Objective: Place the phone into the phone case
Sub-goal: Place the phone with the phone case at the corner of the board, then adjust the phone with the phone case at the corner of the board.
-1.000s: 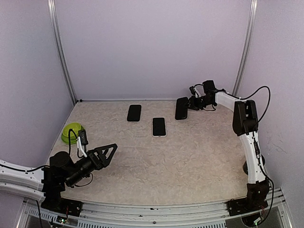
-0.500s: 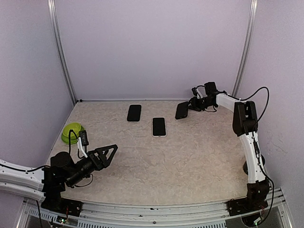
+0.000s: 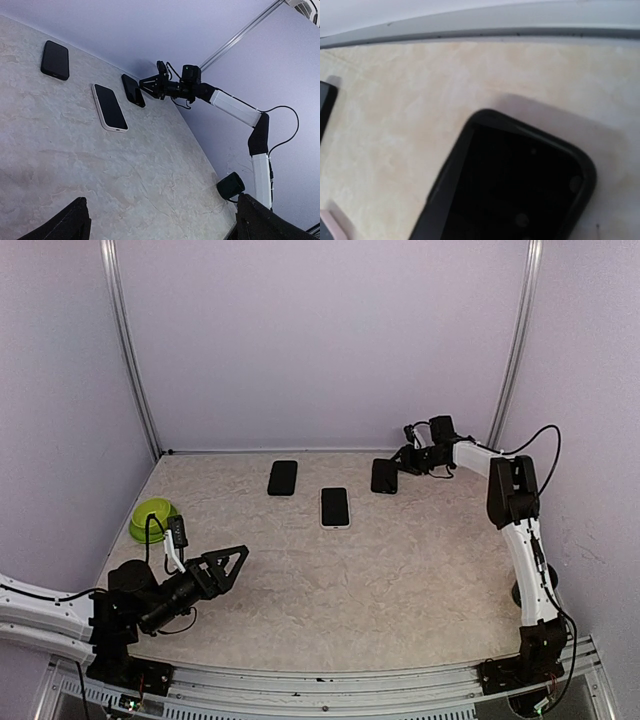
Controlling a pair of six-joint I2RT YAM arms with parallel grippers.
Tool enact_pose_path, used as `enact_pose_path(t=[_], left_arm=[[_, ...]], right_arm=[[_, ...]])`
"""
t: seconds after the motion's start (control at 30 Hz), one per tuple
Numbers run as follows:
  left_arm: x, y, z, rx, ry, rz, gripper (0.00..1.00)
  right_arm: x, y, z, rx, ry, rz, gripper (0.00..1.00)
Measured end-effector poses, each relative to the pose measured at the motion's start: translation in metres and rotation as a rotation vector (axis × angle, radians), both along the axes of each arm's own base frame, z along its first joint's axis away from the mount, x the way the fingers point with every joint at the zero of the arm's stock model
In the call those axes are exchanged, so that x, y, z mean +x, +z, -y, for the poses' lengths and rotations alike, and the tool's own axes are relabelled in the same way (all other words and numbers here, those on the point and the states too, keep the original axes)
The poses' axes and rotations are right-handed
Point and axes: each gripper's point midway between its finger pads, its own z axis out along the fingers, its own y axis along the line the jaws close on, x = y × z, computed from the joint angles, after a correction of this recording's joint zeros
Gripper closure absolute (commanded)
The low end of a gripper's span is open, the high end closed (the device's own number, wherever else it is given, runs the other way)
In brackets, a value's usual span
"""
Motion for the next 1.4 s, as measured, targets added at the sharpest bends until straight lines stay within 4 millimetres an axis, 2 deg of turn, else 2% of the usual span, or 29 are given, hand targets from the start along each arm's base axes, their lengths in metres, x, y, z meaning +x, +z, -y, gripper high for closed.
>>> enact_pose_path(t=[0.13, 0.2, 0.23, 0.37, 0.4, 0.43, 0.57, 0.67, 0.8, 1.03, 1.2, 1.4], left_arm=[[0.000, -0.001, -0.001, 0.005, 0.004, -0.003, 0.01], [0.001, -0.002, -0.001, 0.009, 0.007, -0.004, 0.01], [0.001, -0.003, -0.001, 0.010, 0.008, -0.005, 0.01], [0.002, -0.004, -0.002, 0.015, 0.014, -0.006, 0.01], [0.002, -0.005, -0.002, 0.018, 0.014, -0.008, 0.01], [0.002, -0.006, -0.001, 0.022, 0.015, -0.009, 0.01], [0.002, -0.010, 0.000, 0.035, 0.014, -0.015, 0.01], [0.002, -0.012, 0.000, 0.041, 0.014, -0.018, 0.01], [0.002, -0.012, 0.000, 0.042, 0.014, -0.019, 0.01], [0.001, -0.018, -0.003, 0.049, 0.015, -0.022, 0.01], [0.000, -0.021, -0.006, 0.052, 0.017, -0.023, 0.01], [0.001, -0.019, -0.006, 0.042, 0.019, -0.019, 0.01]], right_arm=[[-0.002, -0.008, 0.002, -0.003, -0.020, -0.020, 0.46], [-0.007, -0.006, -0.002, -0.021, -0.019, -0.001, 0.40], [-0.011, -0.005, -0.002, -0.037, -0.030, -0.003, 0.33], [-0.027, -0.012, -0.001, -0.144, -0.076, -0.018, 0.23], [-0.030, -0.013, -0.003, -0.172, -0.085, -0.018, 0.04], [-0.033, -0.015, -0.006, -0.203, -0.093, -0.015, 0.01], [-0.038, -0.010, -0.021, -0.284, -0.108, 0.018, 0.00], [-0.043, -0.013, -0.034, -0.333, -0.117, 0.024, 0.00], [-0.050, -0.019, -0.041, -0.423, -0.156, 0.023, 0.00], [-0.051, -0.017, -0.040, -0.516, -0.235, 0.025, 0.00], [-0.049, -0.021, -0.032, -0.541, -0.294, 0.010, 0.00], [-0.043, -0.022, -0.032, -0.542, -0.342, 0.000, 0.00]])
